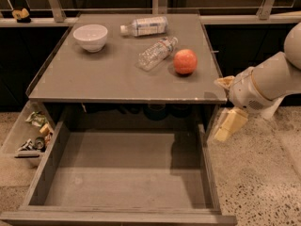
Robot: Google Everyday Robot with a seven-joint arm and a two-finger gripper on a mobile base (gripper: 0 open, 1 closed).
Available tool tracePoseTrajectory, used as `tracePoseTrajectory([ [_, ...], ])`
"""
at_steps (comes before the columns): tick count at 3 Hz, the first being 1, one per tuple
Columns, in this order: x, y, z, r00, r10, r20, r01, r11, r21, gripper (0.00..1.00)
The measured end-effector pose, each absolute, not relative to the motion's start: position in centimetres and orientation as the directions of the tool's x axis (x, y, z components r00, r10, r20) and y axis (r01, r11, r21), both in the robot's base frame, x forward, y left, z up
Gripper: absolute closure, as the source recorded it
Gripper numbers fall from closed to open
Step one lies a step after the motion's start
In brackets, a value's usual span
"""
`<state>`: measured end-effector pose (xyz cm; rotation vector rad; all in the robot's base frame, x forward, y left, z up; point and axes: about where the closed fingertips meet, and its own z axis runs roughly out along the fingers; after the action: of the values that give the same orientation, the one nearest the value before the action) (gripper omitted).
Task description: Place apple into top drawer
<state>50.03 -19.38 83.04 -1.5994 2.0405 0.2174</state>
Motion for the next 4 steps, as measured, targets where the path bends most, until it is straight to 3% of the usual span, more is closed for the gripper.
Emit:
tracePoseTrajectory([
  [1,52.3,-20.2,84.3,-0.16,-0.857,-0.49,-0.925,0.304,-0.229,0.0],
  [3,62.6,-20.2,84.7,-0.136,-0.858,-0.496,-0.937,0.274,-0.217,0.0],
  [4,66.8,-18.9,85.2,-0.063,-0.818,-0.571,-0.946,0.231,-0.228,0.0],
])
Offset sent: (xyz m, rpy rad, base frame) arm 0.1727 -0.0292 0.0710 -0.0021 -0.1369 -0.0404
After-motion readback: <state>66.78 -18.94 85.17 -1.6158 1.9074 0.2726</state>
